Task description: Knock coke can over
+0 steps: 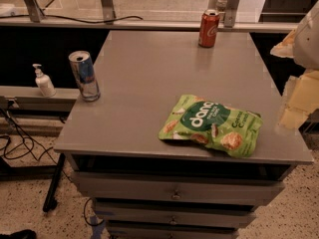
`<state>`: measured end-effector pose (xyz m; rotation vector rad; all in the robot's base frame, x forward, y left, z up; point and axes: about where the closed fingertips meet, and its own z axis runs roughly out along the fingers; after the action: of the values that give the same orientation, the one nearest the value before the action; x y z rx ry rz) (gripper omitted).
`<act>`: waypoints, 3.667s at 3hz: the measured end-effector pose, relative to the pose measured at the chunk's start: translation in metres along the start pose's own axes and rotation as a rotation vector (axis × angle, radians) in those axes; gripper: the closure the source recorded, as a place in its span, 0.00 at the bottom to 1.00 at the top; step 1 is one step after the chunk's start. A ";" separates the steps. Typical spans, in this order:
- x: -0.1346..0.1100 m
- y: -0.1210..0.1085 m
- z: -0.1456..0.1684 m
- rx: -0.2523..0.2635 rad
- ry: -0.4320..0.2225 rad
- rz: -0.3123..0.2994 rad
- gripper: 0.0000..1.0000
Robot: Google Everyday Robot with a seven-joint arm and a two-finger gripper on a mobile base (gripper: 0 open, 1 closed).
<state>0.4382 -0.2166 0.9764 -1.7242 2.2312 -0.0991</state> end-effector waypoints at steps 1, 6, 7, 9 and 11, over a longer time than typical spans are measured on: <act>0.000 0.000 0.000 0.000 0.000 0.000 0.00; -0.011 -0.133 0.096 0.071 -0.283 0.269 0.00; -0.013 -0.169 0.120 0.114 -0.369 0.347 0.00; -0.019 -0.185 0.135 0.137 -0.414 0.366 0.00; -0.021 -0.255 0.185 0.197 -0.618 0.446 0.00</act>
Offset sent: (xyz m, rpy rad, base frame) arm 0.0147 -0.0028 -0.0059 0.0325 -0.0198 -0.0256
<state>0.7342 -0.2399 0.8680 -0.9478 1.9822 0.2701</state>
